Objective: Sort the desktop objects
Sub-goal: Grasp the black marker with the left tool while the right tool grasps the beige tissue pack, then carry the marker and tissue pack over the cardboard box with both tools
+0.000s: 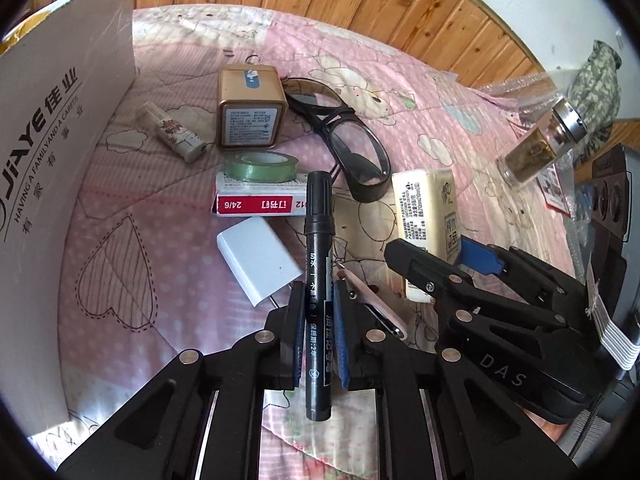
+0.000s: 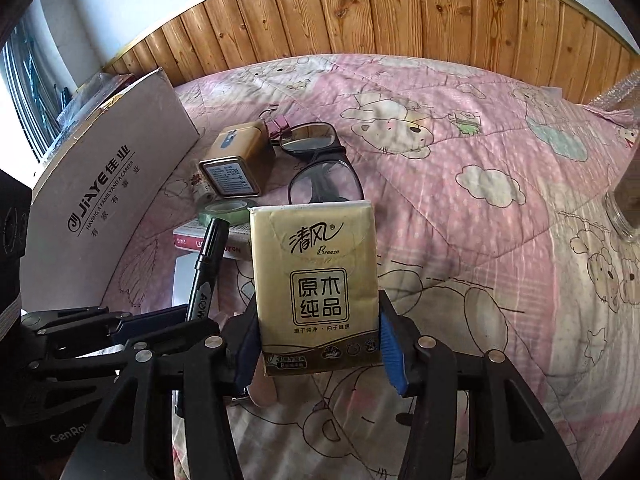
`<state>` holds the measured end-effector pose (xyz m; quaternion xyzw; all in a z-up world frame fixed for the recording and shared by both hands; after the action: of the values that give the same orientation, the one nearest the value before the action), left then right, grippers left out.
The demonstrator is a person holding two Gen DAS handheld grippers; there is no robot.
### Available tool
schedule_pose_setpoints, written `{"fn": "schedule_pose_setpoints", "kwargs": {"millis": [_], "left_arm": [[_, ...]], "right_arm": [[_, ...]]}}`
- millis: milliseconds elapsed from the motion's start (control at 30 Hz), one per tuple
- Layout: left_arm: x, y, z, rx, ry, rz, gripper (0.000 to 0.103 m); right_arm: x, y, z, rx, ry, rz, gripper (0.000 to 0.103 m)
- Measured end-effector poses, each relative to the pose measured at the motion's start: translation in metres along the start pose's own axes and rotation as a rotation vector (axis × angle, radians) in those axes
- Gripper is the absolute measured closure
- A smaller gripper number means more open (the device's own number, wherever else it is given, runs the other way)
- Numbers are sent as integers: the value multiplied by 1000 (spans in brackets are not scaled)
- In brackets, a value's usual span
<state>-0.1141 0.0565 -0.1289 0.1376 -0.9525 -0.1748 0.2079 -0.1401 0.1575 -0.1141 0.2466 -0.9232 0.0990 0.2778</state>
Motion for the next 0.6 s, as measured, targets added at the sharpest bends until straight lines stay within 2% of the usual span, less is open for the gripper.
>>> {"fn": "schedule_pose_setpoints", "kwargs": {"millis": [267,600], "left_arm": [[-11,-5,-28,-31,16,-12,91],[-14,-15,-92,-56,106,-14,91]], "right_arm": [[-1,-10,-27,-37,17,-16,51],[2,-45,-54,-58,37,-67,51]]}}
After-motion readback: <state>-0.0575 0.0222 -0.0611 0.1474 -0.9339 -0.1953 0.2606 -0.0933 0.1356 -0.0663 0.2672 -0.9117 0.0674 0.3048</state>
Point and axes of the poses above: each gripper's, at about its wrist camera, not at the fingertips, and z roughly the way its jaws point, y to its right, x to its top, the point moved 2 cm from there along z, roughly the way its jaws point, and after that the axes turned 12 degrees about -z, right-handed, at the moved point
